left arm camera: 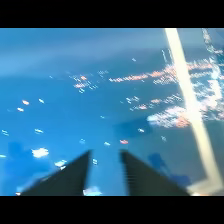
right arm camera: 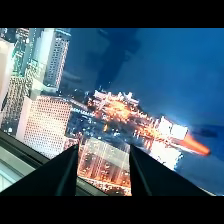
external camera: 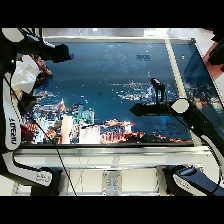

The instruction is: Fold the shirts.

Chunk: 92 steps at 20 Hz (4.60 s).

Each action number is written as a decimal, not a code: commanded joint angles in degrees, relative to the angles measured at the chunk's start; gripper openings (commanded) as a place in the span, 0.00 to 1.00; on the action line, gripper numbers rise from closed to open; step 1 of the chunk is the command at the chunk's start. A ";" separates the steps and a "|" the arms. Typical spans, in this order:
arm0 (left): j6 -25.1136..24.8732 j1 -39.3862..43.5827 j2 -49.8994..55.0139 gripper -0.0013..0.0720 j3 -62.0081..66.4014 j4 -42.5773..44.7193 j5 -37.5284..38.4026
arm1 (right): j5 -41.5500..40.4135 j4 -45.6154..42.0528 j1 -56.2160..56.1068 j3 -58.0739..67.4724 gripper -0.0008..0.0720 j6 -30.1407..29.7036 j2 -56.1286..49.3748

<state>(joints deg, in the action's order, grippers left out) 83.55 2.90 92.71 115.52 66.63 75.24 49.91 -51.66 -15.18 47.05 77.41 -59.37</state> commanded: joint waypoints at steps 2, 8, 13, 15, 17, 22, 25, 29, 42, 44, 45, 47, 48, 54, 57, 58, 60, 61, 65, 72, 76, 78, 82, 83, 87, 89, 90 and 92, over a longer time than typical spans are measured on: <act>5.84 -0.24 0.07 0.98 0.00 39.76 -9.20 | -2.49 -5.20 -0.04 -0.02 0.52 -0.07 -0.04; 15.47 -16.63 2.16 0.98 -0.04 54.93 -3.08 | -7.52 -6.01 -0.04 -0.02 0.55 0.98 -0.04; 12.20 -32.65 10.93 0.98 -0.07 37.64 6.14 | -9.90 -6.01 -0.04 -0.02 0.54 4.11 -0.04; 12.24 -35.91 14.21 0.98 -0.09 35.12 8.24 | -10.97 -6.03 -0.04 -0.02 0.54 5.66 -0.04; 12.24 -37.73 16.81 0.98 -0.07 33.22 6.97 | -12.33 -5.99 -0.04 0.00 0.54 7.45 -0.04; 9.01 -38.01 20.76 0.97 -0.07 25.24 -0.66 | -15.63 -4.37 -0.04 0.02 0.54 10.10 -0.04; 4.87 -38.03 21.33 0.05 -0.02 19.54 -1.99 | -18.45 -2.54 -0.04 0.02 0.54 10.08 -0.04; 3.87 -38.01 20.24 0.03 1.33 11.13 2.32 | -23.58 -2.51 -0.02 0.33 0.54 10.01 -0.02; -7.37 -11.72 -3.48 0.03 1.31 -35.58 11.89 | -19.12 -22.56 16.00 19.87 0.54 9.57 8.35; -9.84 -3.37 -4.76 0.03 1.31 -35.12 10.51 | -17.73 -24.02 19.76 19.85 0.54 9.57 11.08; -10.36 0.44 -4.79 0.03 1.27 -33.16 10.08 | -15.96 -24.30 21.44 19.85 0.54 9.57 11.98; -10.27 8.00 -4.74 0.03 -0.22 -23.47 8.79 | -10.88 -24.65 23.67 19.82 0.54 9.53 12.17; -9.60 11.67 -4.63 0.03 -1.75 -16.44 8.17 | -8.15 -25.64 24.06 19.54 0.54 9.51 12.00; -2.64 22.73 2.69 0.12 -11.30 5.49 7.54 | -6.34 -23.12 23.93 8.15 0.54 9.33 11.43; -0.52 22.80 7.02 0.99 -11.30 11.45 3.56 | -6.25 -4.55 21.24 -0.83 0.55 -2.47 7.17; 1.14 22.80 7.04 0.99 -11.17 16.28 1.03 | -6.23 1.95 19.58 -3.17 0.55 -7.06 5.35; 3.65 22.80 7.04 0.99 -8.48 27.26 -1.55 | -6.38 11.21 14.03 -6.45 0.55 -17.44 0.09; 4.22 22.80 7.04 0.99 -6.49 32.46 -1.73 | -5.88 11.45 11.10 -6.71 0.55 -19.19 -2.78; 4.26 22.77 7.04 0.98 -0.81 41.35 -0.15 | -3.21 10.25 1.86 -6.64 0.63 -20.26 -13.86; 3.45 21.20 7.06 0.98 -0.85 41.20 0.13 | 1.03 9.44 0.07 -6.64 0.63 -20.33 -18.56; 3.48 18.80 7.06 0.98 -0.85 41.00 1.29 | 1.95 9.77 0.09 -6.60 0.57 -20.33 -18.71; 3.48 17.49 7.06 0.98 -0.85 40.96 1.31 | 0.00 11.13 0.09 -6.51 0.07 -20.87 -18.71; 3.54 12.98 7.17 0.98 -3.21 36.02 1.57 | 1.64 6.97 1.90 -1.70 0.07 -21.27 -18.05; 3.50 11.28 7.17 0.98 -4.92 32.30 2.19 | 2.84 3.78 3.37 0.72 0.06 -19.37 -17.25; 3.45 5.40 7.17 0.98 -15.76 22.40 2.56 | 5.29 -4.11 11.52 10.23 0.06 -13.97 -13.75; 2.67 3.98 7.17 0.98 -20.90 15.19 -0.46 | 6.88 -3.63 15.30 13.92 0.06 -13.84 -13.14; 0.92 3.58 7.21 0.98 -23.10 11.32 -3.39 | 7.06 -3.69 16.46 15.37 0.06 -12.92 -13.09; -2.25 3.52 8.46 0.98 -25.66 5.70 -7.58 | 7.15 -4.20 17.38 17.35 0.06 -12.57 -13.09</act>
<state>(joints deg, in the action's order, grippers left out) 84.97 7.68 100.27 94.78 82.72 73.03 55.90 -54.26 -0.64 60.45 63.33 -73.03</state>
